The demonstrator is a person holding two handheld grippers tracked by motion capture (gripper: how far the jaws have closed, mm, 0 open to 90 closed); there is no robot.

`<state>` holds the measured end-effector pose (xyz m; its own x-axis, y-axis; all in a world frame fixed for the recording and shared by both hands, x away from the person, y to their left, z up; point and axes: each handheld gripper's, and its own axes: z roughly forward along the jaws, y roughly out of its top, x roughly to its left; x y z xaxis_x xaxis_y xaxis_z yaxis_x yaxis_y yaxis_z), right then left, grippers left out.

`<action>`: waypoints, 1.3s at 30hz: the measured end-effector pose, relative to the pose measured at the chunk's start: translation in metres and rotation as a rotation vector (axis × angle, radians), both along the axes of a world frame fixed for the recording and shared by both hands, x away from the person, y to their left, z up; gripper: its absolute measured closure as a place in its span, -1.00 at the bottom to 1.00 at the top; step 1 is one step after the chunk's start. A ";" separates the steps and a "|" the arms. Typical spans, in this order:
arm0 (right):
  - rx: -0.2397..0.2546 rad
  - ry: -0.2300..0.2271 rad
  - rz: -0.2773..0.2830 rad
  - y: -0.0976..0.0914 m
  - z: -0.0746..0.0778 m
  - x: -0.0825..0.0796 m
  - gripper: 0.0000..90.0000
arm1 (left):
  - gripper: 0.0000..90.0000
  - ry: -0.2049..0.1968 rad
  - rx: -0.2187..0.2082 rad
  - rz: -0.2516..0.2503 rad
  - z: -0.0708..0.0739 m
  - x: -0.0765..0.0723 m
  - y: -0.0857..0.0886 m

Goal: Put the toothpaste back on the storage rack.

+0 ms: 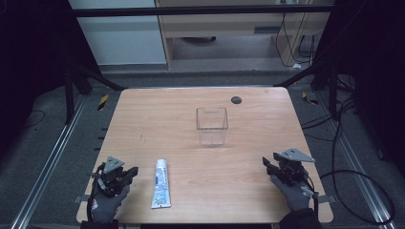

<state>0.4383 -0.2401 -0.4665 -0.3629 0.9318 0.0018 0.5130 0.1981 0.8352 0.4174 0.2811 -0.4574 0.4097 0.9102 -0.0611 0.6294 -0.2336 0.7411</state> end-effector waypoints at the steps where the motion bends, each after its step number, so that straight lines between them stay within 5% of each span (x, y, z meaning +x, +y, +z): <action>1: -0.018 -0.002 0.012 0.004 0.000 0.000 0.15 | 0.98 0.018 0.010 -0.018 -0.001 -0.001 -0.003; 19: -0.047 0.000 0.026 0.013 -0.004 -0.002 -0.03 | 0.99 0.150 0.076 -0.206 -0.012 -0.018 -0.031; 35: -0.058 0.014 0.022 0.012 -0.007 0.000 -0.09 | 0.99 0.128 0.040 -0.229 -0.008 -0.022 -0.043; 39: -0.063 0.016 0.021 0.012 -0.007 0.000 -0.10 | 0.99 0.134 0.080 -0.205 -0.009 -0.022 -0.042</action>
<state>0.4385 -0.2284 -0.4735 -0.3828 0.9224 -0.0506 0.5217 0.2610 0.8122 0.3957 0.2395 -0.4666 0.5792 0.8131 -0.0584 0.6541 -0.4208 0.6285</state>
